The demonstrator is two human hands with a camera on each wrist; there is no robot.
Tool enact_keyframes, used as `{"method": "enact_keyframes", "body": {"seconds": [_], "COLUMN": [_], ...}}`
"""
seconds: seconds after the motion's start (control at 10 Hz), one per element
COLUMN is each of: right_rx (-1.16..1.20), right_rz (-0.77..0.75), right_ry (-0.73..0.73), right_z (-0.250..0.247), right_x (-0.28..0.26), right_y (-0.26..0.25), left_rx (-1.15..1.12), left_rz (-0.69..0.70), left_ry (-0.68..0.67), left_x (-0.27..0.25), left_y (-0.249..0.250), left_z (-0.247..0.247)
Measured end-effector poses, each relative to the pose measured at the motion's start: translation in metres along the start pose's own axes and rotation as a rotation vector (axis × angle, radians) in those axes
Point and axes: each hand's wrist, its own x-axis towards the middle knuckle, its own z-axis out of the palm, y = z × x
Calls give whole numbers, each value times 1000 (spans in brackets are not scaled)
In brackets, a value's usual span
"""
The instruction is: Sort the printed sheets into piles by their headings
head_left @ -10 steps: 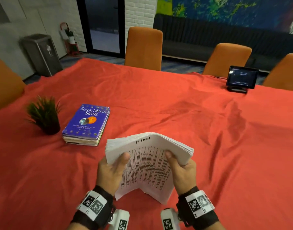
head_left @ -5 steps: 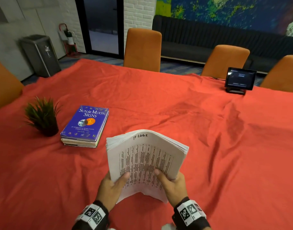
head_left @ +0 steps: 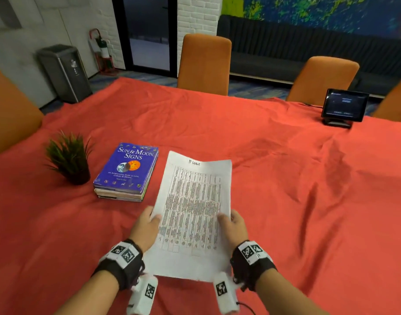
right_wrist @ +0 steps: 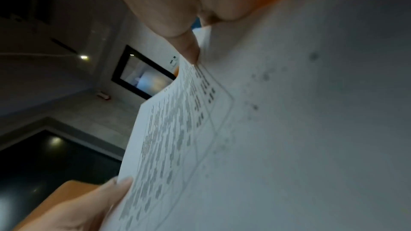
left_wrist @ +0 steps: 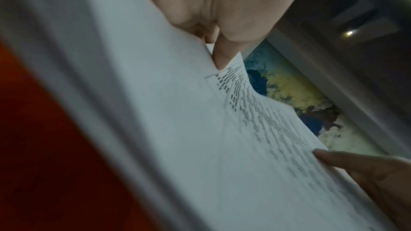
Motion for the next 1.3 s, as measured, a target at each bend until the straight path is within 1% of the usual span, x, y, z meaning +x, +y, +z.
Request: {"method": "enact_keyframes", "body": {"seconds": [0.1,0.2,0.3,0.4,0.5,0.6,0.7,0.8,0.9,1.0,1.1,1.2,1.3], "right_rx": [-82,-148,-185,-218,-255,-336,-376,-452,-528,-577,-635,-663,-722], "right_rz": [79,112,197,252,288,324,301,231,206,221,216,207,172], "right_ry": [-43,-82,-102,-122,-111,-69,4,32,3,-38,-100,-127,-180], "right_z": [21,37,49,55,59,59,60,61,61,62,58,54,37], "right_x": [32,39,52,65,77,76,78,82,83,85,81,76,60], "right_y": [11,-1,0,11,22,28,28,28,27,25,19,14,24], "left_rx": [106,118,134,141,168,228,264,468,582,632,659,578,528], "left_rz": [-105,-156,-197,-211,-220,-300,-356,-287,-226,-213,-245,-303,-320], "left_ry": [1,3,8,13,23,92,139,174,135,117,80,95,146], "left_x": [29,44,55,60,66,68,68,66,64,62,63,66,59], "left_y": [-16,-25,-33,-38,-44,-53,-61,-65,-61,-50,-46,-40,-48], "left_z": [-12,-16,-14,-9,-5,-3,-3,-3,-5,-6,-6,-8,-14]}}
